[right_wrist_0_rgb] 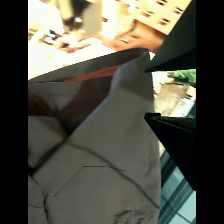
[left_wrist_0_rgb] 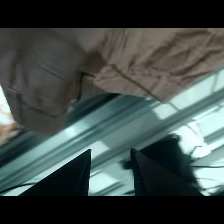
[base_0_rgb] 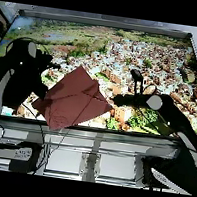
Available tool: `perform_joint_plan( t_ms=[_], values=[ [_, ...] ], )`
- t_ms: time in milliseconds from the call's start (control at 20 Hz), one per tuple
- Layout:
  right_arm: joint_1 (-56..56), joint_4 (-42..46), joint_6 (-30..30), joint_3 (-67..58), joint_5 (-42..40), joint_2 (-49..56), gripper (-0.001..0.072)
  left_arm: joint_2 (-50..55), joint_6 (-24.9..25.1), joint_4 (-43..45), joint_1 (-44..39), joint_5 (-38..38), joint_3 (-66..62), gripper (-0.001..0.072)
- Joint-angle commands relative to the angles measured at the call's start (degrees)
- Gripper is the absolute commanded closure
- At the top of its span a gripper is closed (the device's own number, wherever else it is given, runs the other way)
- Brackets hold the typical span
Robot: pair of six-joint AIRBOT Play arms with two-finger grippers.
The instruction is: Fold the clothes and pants, and hang the long-sleeved shirts on hangers.
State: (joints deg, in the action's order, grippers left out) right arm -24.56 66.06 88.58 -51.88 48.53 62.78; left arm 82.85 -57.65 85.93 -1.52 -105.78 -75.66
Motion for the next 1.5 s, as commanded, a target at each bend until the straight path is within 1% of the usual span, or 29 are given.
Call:
perform_joint_plan(
  t_ms=[0,50,150,200,300,400,450,550,650,750,850,950,1000,1050,1150,1250,1300,1450],
  values=[
    [2.1,-0.2,-5.8,-8.7,4.7,6.6,0.0394,-0.7,0.6,-9.8,5.9,-0.4,3.0,0.0285],
    [2.5,-0.3,-7.0,-11.1,6.3,8.2,0.0392,-1.5,0.9,-11.5,8.0,-0.3,3.0,0.0206],
    [3.3,-0.4,-9.6,-15.9,9.0,11.3,0.0375,-2.8,0.5,-12.4,12.9,0.9,3.0,0.0206],
    [3.7,-0.7,-10.7,-18.2,10.3,12.9,0.0374,-3.2,-0.9,-13.5,15.8,2.3,3.0,0.0206],
    [4.8,-2.0,-13.2,-22.7,13.0,16.5,0.0374,-3.4,-3.1,-17.8,21.7,2.9,3.0,0.0206],
    [5.5,-2.8,-14.6,-26.2,15.6,19.6,0.0374,-3.3,-4.6,-22.3,27.2,2.9,3.3,0.0207],
    [5.6,-3.1,-14.8,-27.1,16.2,20.7,0.0374,-3.3,-5.0,-23.0,29.7,2.9,3.9,0.0207],
    [5.6,-3.1,-15.5,-27.3,16.6,21.7,0.0374,-3.3,-5.3,-23.0,34.3,3.7,6.7,0.0208],
    [5.6,-3.0,-15.9,-27.3,17.4,22.0,0.0374,-3.2,-6.9,-23.2,38.4,5.0,11.9,0.0208],
    [5.6,-3.1,-16.2,-27.3,18.5,22.0,0.0374,-3.1,-6.9,-27.5,40.7,5.8,17.9,0.0209],
    [5.6,-3.1,-17.0,-27.3,20.9,22.0,0.0374,-3.1,-6.6,-33.6,40.2,5.6,21.2,0.0211],
    [5.7,-2.0,-20.3,-27.1,25.0,22.1,0.0374,-3.3,-6.6,-35.0,36.8,2.9,21.5,0.0295],
    [5.7,-1.0,-22.3,-27.0,27.1,22.1,0.0374,-3.6,-6.4,-34.5,34.4,1.8,21.5,0.0303],
    [6.0,-0.8,-24.0,-27.0,29.2,22.4,0.0374,-4.0,-5.9,-33.1,31.4,0.6,21.5,0.0303],
    [6.8,-0.8,-26.5,-27.0,33.4,23.0,0.0374,-5.2,-6.1,-25.5,24.5,-0.3,21.6,0.0302],
    [7.7,-1.0,-26.6,-27.0,36.1,23.5,0.0374,-6.5,-7.7,-16.1,18.0,-0.4,22.8,0.0297],
    [8.0,-1.2,-26.5,-27.0,36.4,23.5,0.0374,-7.0,-7.7,-13.5,15.6,-0.4,23.9,0.0294],
    [8.1,-2.8,-26.5,-27.0,36.5,23.5,0.0374,-8.6,-7.6,-13.5,10.4,1.2,28.0,0.0291]
  ],
)
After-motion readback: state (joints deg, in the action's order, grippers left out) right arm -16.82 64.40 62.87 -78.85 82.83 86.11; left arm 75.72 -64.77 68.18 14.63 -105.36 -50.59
